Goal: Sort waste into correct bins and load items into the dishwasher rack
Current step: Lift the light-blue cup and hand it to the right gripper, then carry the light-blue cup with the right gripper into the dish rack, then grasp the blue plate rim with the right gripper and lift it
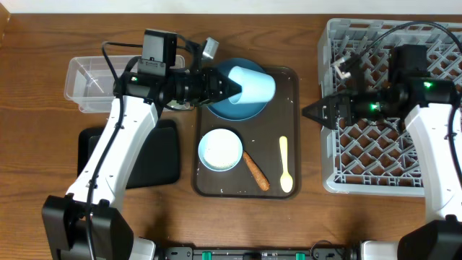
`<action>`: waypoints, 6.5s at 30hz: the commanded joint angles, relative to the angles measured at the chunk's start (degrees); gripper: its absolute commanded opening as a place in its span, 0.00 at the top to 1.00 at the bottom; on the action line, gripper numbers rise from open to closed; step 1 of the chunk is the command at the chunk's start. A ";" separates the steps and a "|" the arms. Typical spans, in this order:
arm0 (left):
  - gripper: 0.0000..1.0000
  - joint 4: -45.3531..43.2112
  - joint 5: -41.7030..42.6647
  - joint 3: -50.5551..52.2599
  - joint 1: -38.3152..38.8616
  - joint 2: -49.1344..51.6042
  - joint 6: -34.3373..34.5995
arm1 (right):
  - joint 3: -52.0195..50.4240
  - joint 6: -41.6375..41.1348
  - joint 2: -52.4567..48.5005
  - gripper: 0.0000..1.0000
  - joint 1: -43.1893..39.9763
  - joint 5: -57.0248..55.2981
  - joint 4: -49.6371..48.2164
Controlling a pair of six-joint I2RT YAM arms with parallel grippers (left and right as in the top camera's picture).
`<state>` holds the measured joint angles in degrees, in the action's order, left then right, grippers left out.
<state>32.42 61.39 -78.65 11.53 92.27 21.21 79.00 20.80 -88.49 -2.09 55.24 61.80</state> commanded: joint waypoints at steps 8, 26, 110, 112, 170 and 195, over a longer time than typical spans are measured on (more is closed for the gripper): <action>0.94 -4.04 12.76 -0.63 3.06 0.35 0.61 | -0.17 6.27 -0.39 0.02 8.68 19.08 -10.51; 0.94 -4.55 12.81 -0.63 3.19 0.33 2.08 | -0.17 6.29 -0.39 0.22 13.05 25.35 -17.51; 0.58 28.00 -53.44 -0.44 1.03 -8.04 -9.16 | 18.21 -29.97 -21.03 0.31 -27.89 -58.73 10.54; 0.58 28.02 -53.29 -0.44 1.03 -8.04 -9.16 | 18.23 -29.94 -21.03 0.21 -27.89 -56.37 10.08; 0.49 31.58 -53.53 1.86 1.03 -8.04 -9.16 | 24.59 -39.67 -39.30 0.36 28.68 -63.93 -19.37; 0.49 31.61 -53.53 1.86 1.03 -8.04 -9.16 | 25.33 -42.77 -40.85 0.99 22.43 -60.33 -9.18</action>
<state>63.88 8.58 -77.32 12.69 84.58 12.97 104.36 -22.59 -129.60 21.98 -4.40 50.54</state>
